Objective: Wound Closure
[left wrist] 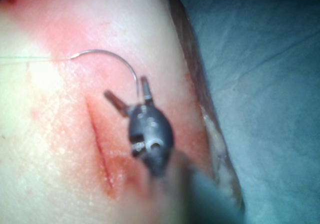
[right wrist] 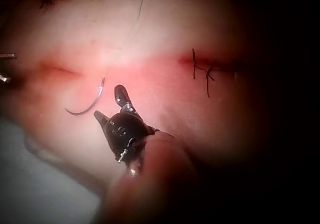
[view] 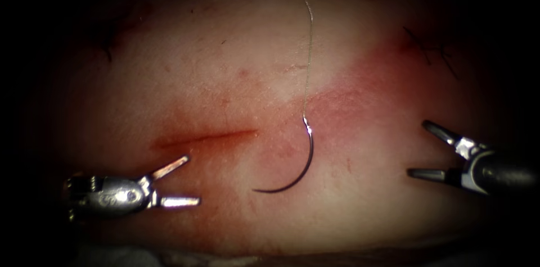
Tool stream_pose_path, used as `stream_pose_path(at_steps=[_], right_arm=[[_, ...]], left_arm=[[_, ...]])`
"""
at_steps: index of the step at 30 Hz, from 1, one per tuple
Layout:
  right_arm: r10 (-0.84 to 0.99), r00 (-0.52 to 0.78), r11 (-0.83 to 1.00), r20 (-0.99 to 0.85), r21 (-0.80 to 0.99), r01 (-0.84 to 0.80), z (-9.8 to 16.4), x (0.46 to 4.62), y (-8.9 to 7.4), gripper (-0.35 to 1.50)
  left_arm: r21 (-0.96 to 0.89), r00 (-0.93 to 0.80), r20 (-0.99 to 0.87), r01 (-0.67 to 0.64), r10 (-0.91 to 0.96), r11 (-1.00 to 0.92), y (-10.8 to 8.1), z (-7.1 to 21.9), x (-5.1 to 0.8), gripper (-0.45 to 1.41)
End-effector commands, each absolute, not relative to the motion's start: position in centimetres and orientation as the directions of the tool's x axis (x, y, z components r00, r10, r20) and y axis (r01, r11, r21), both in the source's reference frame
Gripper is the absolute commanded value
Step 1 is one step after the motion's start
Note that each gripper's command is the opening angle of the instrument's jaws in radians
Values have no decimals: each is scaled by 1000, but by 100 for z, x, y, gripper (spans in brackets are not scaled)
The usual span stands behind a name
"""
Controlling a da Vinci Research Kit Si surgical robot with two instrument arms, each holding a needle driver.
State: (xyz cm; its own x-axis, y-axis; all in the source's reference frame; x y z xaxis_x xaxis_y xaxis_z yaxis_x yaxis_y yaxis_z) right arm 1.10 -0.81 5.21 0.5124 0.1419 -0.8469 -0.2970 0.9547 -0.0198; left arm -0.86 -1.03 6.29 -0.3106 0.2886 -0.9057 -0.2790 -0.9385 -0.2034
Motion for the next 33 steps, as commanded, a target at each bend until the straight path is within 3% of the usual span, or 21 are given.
stream_pose_path(at_steps=[1, 15, 33], right_arm=[[145, 512, 955, -847, -15, -296, 525, 122, -87, 119], [149, 536, 958, -831, -14, -288, 519, 140, -92, 121], [150, 537, 957, -830, -14, -290, 518, 143, -93, 119]], left_arm=[[-207, -314, -905, -267, 288, -941, -112, 639, -98, 63], [-219, -427, -863, -163, 269, -962, -126, 704, -186, 66], [-202, -523, -813, -160, 256, -966, -128, 741, -197, 61]])
